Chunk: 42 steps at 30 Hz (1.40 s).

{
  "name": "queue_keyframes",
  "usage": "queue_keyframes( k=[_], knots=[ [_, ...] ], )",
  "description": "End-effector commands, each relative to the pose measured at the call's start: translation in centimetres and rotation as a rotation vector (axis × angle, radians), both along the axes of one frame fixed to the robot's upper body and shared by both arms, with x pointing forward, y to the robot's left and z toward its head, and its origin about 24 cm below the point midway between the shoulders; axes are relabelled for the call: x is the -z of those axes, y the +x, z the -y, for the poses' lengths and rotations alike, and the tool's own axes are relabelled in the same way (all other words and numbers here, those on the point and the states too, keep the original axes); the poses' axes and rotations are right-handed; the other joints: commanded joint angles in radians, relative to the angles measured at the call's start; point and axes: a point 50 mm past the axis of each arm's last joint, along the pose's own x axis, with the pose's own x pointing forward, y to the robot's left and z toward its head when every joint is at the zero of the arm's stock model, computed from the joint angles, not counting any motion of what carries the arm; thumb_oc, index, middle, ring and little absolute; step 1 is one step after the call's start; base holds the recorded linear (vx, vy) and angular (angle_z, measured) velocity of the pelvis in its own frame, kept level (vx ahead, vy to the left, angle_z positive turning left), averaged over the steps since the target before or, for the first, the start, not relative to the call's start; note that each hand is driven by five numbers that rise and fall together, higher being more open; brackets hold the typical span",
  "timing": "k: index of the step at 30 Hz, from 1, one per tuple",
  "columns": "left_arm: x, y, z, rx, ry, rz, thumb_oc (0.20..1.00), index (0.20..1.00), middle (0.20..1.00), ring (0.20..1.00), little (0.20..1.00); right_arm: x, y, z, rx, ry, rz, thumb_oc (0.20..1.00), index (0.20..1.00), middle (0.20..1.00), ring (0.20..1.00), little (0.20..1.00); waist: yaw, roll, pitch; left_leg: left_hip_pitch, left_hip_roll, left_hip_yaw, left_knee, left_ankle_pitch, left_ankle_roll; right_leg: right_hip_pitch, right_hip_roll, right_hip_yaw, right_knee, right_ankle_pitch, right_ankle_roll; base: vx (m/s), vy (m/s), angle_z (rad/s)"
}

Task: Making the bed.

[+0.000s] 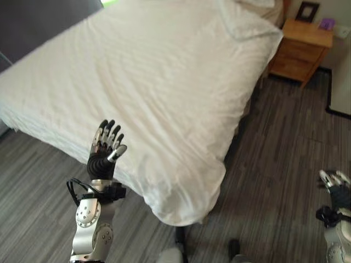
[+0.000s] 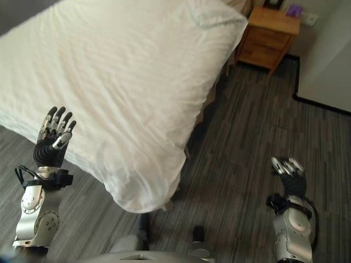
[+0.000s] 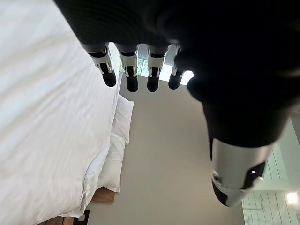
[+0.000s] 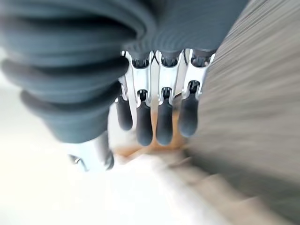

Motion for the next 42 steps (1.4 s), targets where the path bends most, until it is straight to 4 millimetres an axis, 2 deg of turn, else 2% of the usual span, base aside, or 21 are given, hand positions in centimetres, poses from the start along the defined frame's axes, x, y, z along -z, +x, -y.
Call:
queue_keyframes(
  k=[1, 4, 5, 7, 9, 10, 13, 14, 17, 18, 19, 21, 22, 23, 24, 25, 27, 30, 40, 41, 42],
  knots=[
    [0.7, 0.3, 0.4, -0.009, 0.032, -0.027, 1.0, 1.0, 1.0, 1.0, 1.0, -2.5, 0.8, -1.3, -0.038, -0.142, 0.096, 1.0, 1.0, 1.0, 1.0, 1.0, 0.01, 0.012, -0.028, 0.12, -0.026, 0.0, 0.012, -0.082, 0.033, -0.031, -0.021, 0.003, 0.052, 0.046, 0.007, 0.03, 0.002, 0.01],
    [1.1, 0.3, 0.5, -0.023, 0.014, -0.047, 1.0, 1.0, 1.0, 1.0, 1.0, -2.3, 0.2, -2.0, -0.05, -0.142, 0.089, 1.0, 1.0, 1.0, 1.0, 1.0, -0.004, 0.009, -0.023, 0.137, -0.026, 0.011, 0.012, -0.091, 0.038, -0.037, -0.021, 0.01, 0.072, 0.046, 0.012, -0.06, -0.002, -0.03],
    [1.0, 0.2, 0.4, -0.035, 0.022, -0.041, 1.0, 1.0, 1.0, 1.0, 1.0, -2.9, 0.3, -2.9, -0.074, -0.162, 0.116, 1.0, 1.0, 1.0, 1.0, 1.0, -0.031, 0.012, 0.006, 0.141, -0.019, 0.045, 0.012, -0.094, 0.042, -0.085, -0.017, 0.045, 0.123, 0.083, 0.029, -0.13, 0.001, -0.08],
    [0.5, 0.7, 0.5, -0.031, 0.035, -0.023, 1.0, 1.0, 1.0, 1.0, 1.0, -2.9, 0.3, -2.9, -0.065, -0.16, 0.117, 1.0, 1.0, 1.0, 1.0, 1.0, -0.033, 0.014, 0.026, 0.134, -0.008, 0.065, 0.012, -0.085, 0.04, -0.131, -0.004, 0.094, 0.172, 0.086, 0.031, -0.19, -0.009, -0.44],
    [-0.5, 2.0, 0.8, -0.017, 0.08, 0.015, 1.0, 1.0, 1.0, 1.0, 1.0, -3.0, 0.2, -3.7, -0.09, -0.164, 0.123, 1.0, 1.0, 1.0, 1.0, 1.0, -0.075, 0.025, 0.055, 0.115, 0.006, 0.064, 0.012, -0.064, 0.038, -0.169, 0.028, 0.173, 0.212, 0.063, 0.029, -0.25, -0.064, -0.69],
    [-1.2, 2.0, 0.9, -0.01, 0.117, 0.035, 1.0, 1.0, 1.0, 1.0, 1.0, -2.5, 0.6, -4.3, -0.111, -0.167, 0.105, 1.0, 1.0, 1.0, 1.0, 1.0, -0.062, 0.042, 0.065, 0.117, 0.03, 0.092, 0.012, -0.058, 0.037, -0.175, -0.017, 0.125, 0.266, 0.023, 0.03, -0.16, -0.101, -0.35],
    [-1.5, 1.8, 1.0, -0.005, 0.085, 0.056, 1.0, 1.0, 1.0, 1.0, 1.0, -2.2, 0.9, -4.9, -0.122, -0.146, 0.102, 1.0, 1.0, 1.0, 1.0, 1.0, -0.038, 0.048, 0.075, 0.105, 0.053, 0.108, 0.012, -0.029, 0.034, -0.15, -0.06, 0.057, 0.363, 0.0, 0.013, -0.23, -0.211, -0.65],
    [-1.0, 1.5, 0.9, -0.008, 0.059, 0.046, 1.0, 1.0, 1.0, 1.0, 1.0, -2.5, 1.5, -5.4, -0.135, -0.131, 0.126, 1.0, 1.0, 1.0, 1.0, 1.0, -0.015, 0.029, 0.061, 0.084, 0.066, 0.142, 0.012, -0.012, 0.014, -0.078, -0.084, 0.004, 0.268, -0.006, 0.025, -0.25, -0.249, -0.44],
    [0.0, 0.4, 0.1, -0.057, 0.033, 0.008, 1.0, 1.0, 1.0, 1.0, 1.0, -2.7, 1.9, -6.0, -0.144, -0.084, 0.159, 1.0, 1.0, 1.0, 1.0, 1.0, 0.008, 0.017, 0.046, 0.057, 0.095, 0.166, 0.014, 0.027, -0.013, -0.04, -0.073, -0.022, 0.132, -0.004, 0.032, -0.21, -0.369, -0.37],
    [1.1, -0.2, -0.4, -0.118, -0.015, -0.033, 1.0, 1.0, 1.0, 1.0, 1.0, -3.0, 1.9, -6.6, -0.146, -0.032, 0.204, 1.0, 1.0, 1.0, 1.0, 1.0, 0.006, 0.018, 0.044, 0.043, 0.151, 0.169, 0.019, 0.076, -0.052, -0.04, -0.028, 0.008, 0.119, -0.018, 0.01, -0.17, -0.546, -0.75],
    [2.0, -0.3, -0.2, -0.136, -0.064, -0.064, 1.0, 1.0, 1.0, 1.0, 1.0, -3.2, 2.1, -7.0, -0.16, -0.009, 0.22, 1.0, 1.0, 1.0, 1.0, 1.0, 0.003, 0.017, 0.045, 0.04, 0.18, 0.175, 0.036, 0.09, -0.061, -0.026, -0.003, 0.008, 0.101, -0.02, -0.004, -0.11, -0.466, -0.7],
    [2.6, -0.4, 0.1, -0.139, -0.108, -0.087, 1.0, 1.0, 1.0, 1.0, 1.0, -3.2, 2.1, -7.4, -0.182, -0.01, 0.216, 1.0, 1.0, 1.0, 1.0, 1.0, -0.004, 0.016, 0.057, 0.037, 0.193, 0.159, 0.089, 0.077, -0.062, -0.009, 0.013, 0.011, 0.087, -0.019, -0.018, -0.13, -0.281, -0.21],
    [3.0, -0.5, 0.9, -0.11, -0.112, -0.103, 1.0, 1.0, 1.0, 1.0, 1.0, -3.6, 2.5, -7.5, -0.236, -0.126, 0.178, 1.0, 1.0, 1.0, 1.0, 1.0, 0.017, 0.002, 0.084, 0.021, 0.138, -0.012, 0.197, 0.034, -0.044, -0.017, 0.024, 0.051, 0.092, -0.01, -0.035, -0.19, -0.281, 0.03],
    [3.0, -0.5, 1.0, -0.11, -0.113, -0.102, 1.0, 1.0, 1.0, 1.0, 1.0, -3.6, 2.6, -7.5, -0.236, -0.127, 0.178, 1.0, 1.0, 1.0, 1.0, 1.0, 0.015, 0.003, 0.084, 0.016, 0.138, -0.014, 0.2, 0.036, -0.043, -0.019, 0.025, 0.049, 0.091, -0.007, -0.035, -0.18, -0.215, -0.5],
    [2.9, -0.5, 1.3, -0.089, -0.11, -0.099, 1.0, 1.0, 1.0, 1.0, 1.0, -3.5, 2.7, -7.3, -0.249, -0.158, 0.156, 1.0, 1.0, 1.0, 1.0, 1.0, 0.022, -0.004, 0.086, 0.009, 0.098, -0.085, 0.219, 0.013, -0.036, -0.022, 0.027, 0.067, 0.086, 0.002, -0.039, -0.12, -0.203, -0.77],
    [2.7, -0.4, 1.7, -0.046, -0.103, -0.09, 1.0, 1.0, 1.0, 1.0, 1.0, -3.4, 2.5, -7.3, -0.259, -0.153, 0.144, 1.0, 1.0, 1.0, 1.0, 1.0, 0.019, -0.02, 0.078, 0.008, 0.051, -0.099, 0.245, -0.025, -0.015, -0.021, 0.036, 0.086, 0.074, 0.014, -0.047, -0.12, -0.262, -0.78],
    [2.7, -0.3, 1.8, -0.028, -0.085, -0.094, 1.0, 1.0, 1.0, 1.0, 1.0, -3.1, 2.1, -7.1, -0.257, -0.137, 0.135, 1.0, 1.0, 1.0, 1.0, 1.0, 0.015, -0.027, 0.068, 0.009, 0.028, -0.066, 0.249, -0.056, 0.007, -0.018, 0.04, 0.086, 0.071, 0.014, -0.05, -0.04, -0.141, 0.03],
    [2.8, 0.1, 2.6, 0.009, -0.061, -0.108, 1.0, 1.0, 1.0, 1.0, 1.0, -2.5, 1.6, -6.7, -0.206, -0.132, 0.11, 1.0, 1.0, 1.0, 1.0, 1.0, -0.004, 0.005, 0.024, 0.072, -0.032, -0.02, 0.148, -0.07, 0.039, -0.035, 0.073, 0.067, 0.089, 0.008, -0.052, 0.0, -0.007, -0.1],
    [2.1, 0.7, 2.6, -0.001, -0.021, -0.092, 1.0, 1.0, 1.0, 1.0, 1.0, -1.8, 1.7, -7.8, -0.198, -0.048, 0.109, 1.0, 1.0, 1.0, 1.0, 1.0, -0.012, 0.013, -0.037, 0.154, -0.054, -0.044, 0.045, -0.067, 0.057, -0.006, 0.069, 0.056, 0.091, -0.001, -0.046, 0.02, 0.021, 0.09],
    [0.4, 2.2, 0.2, -0.171, 0.045, -0.028, 1.0, 1.0, 1.0, 1.0, 1.0, -1.4, 0.0, -2.2, 0.028, 0.13, 0.189, 1.0, 1.0, 1.0, 1.0, 1.0, -0.058, 0.035, -0.015, 0.195, 0.063, -0.001, 0.012, -0.111, -0.017, -0.08, -0.018, -0.094, 0.142, 0.03, -0.017, -0.01, 0.099, 0.04],
    [0.1, 2.4, 0.1, -0.175, 0.06, -0.02, 1.0, 1.0, 1.0, 1.0, 1.0, -1.7, 0.3, -2.4, 0.025, 0.122, 0.204, 1.0, 1.0, 1.0, 1.0, 1.0, -0.063, 0.035, -0.015, 0.192, 0.054, -0.003, 0.012, -0.114, -0.012, -0.084, -0.028, -0.094, 0.152, 0.036, -0.01, -0.03, 0.149, 0.18]
  ],
)
